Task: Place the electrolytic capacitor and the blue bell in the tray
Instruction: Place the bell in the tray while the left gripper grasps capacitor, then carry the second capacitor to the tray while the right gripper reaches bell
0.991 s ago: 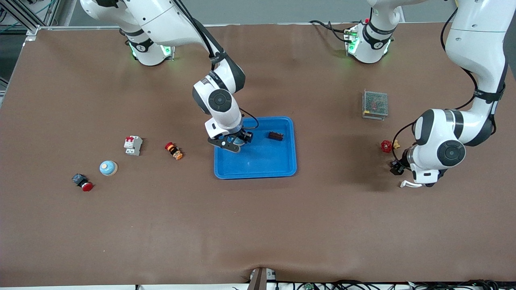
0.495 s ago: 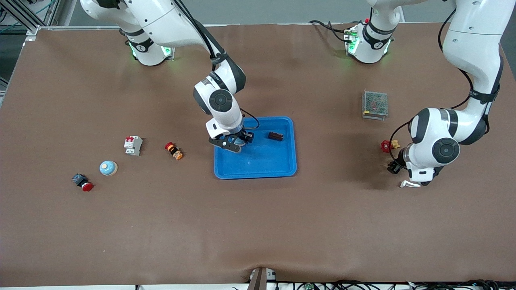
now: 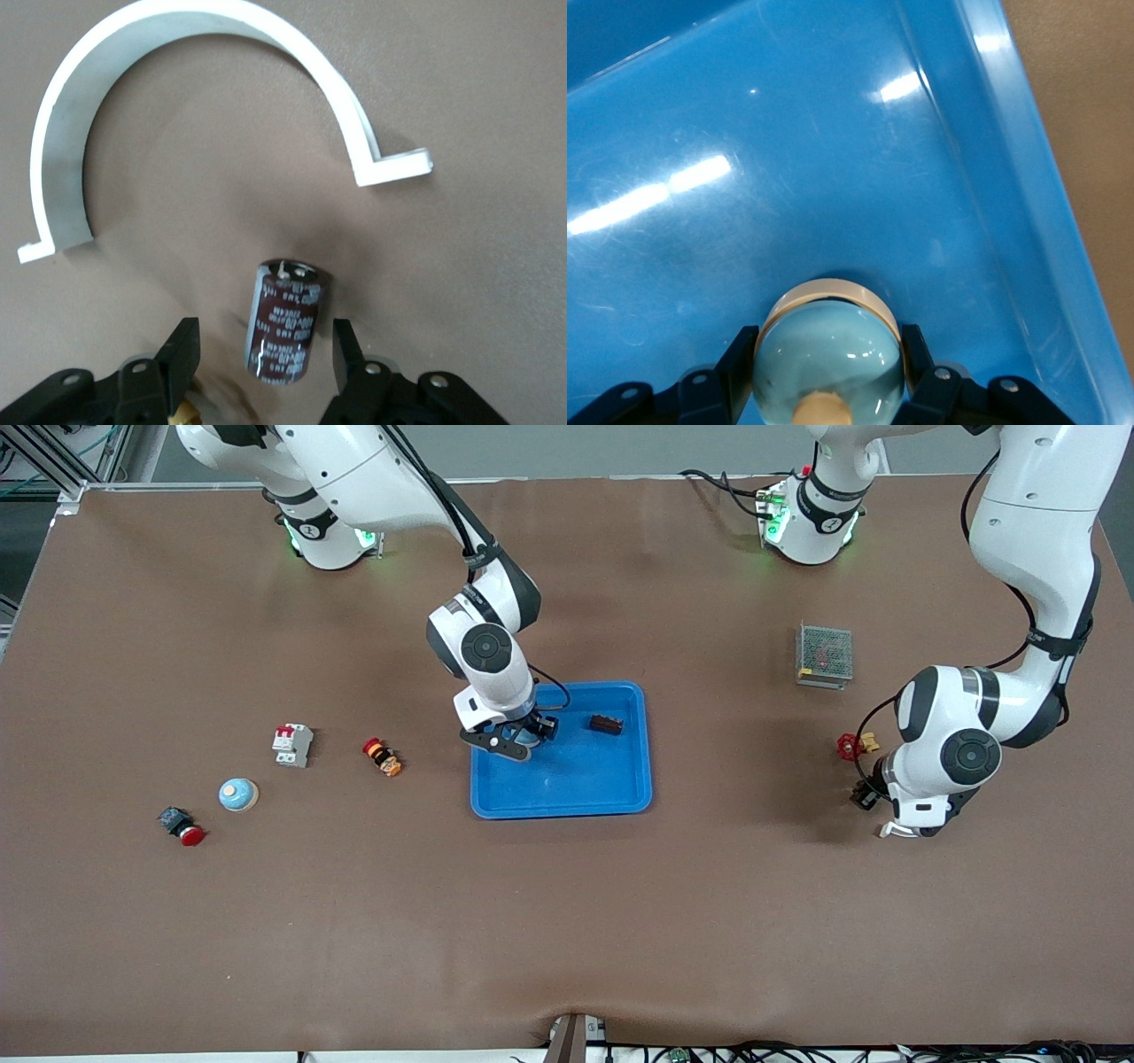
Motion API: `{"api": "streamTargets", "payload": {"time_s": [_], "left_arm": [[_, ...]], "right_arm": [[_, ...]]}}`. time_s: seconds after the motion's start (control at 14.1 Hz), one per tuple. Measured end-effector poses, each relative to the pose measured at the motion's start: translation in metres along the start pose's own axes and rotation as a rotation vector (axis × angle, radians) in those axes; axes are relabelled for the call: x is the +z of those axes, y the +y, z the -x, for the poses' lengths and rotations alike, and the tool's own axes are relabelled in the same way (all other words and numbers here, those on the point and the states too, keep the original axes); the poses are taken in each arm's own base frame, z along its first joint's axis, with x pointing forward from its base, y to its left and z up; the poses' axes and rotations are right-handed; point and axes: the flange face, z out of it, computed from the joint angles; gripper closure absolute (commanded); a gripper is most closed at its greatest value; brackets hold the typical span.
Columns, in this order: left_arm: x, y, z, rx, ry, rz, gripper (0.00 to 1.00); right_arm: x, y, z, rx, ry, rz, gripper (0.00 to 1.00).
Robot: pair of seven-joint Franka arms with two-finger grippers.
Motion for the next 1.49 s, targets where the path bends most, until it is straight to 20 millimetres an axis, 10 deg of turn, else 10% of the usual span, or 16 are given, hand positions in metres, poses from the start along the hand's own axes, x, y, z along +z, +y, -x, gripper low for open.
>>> {"api": "streamTargets", "payload": {"time_s": [0.35,0.92,1.49], "left_arm": [[-0.003,0.006,-0.005,0.039,0.014,0.012,1.00],[-0.063,0.044,-0.014,-0.007,0.018,0.132,1.00],[-0.118,0.104,0.030,0.044,0.036,0.217,1.00]], "right_arm": [[0.000,-0.001,0.000,-0.001,0.002,-0.004,0.00],[-0.013,-0.005,0.001,-0.007,0.000,0.000,0.00],[-0.127,0.040,-0.045,-0.110,-0.046,0.137,0.00]]}}
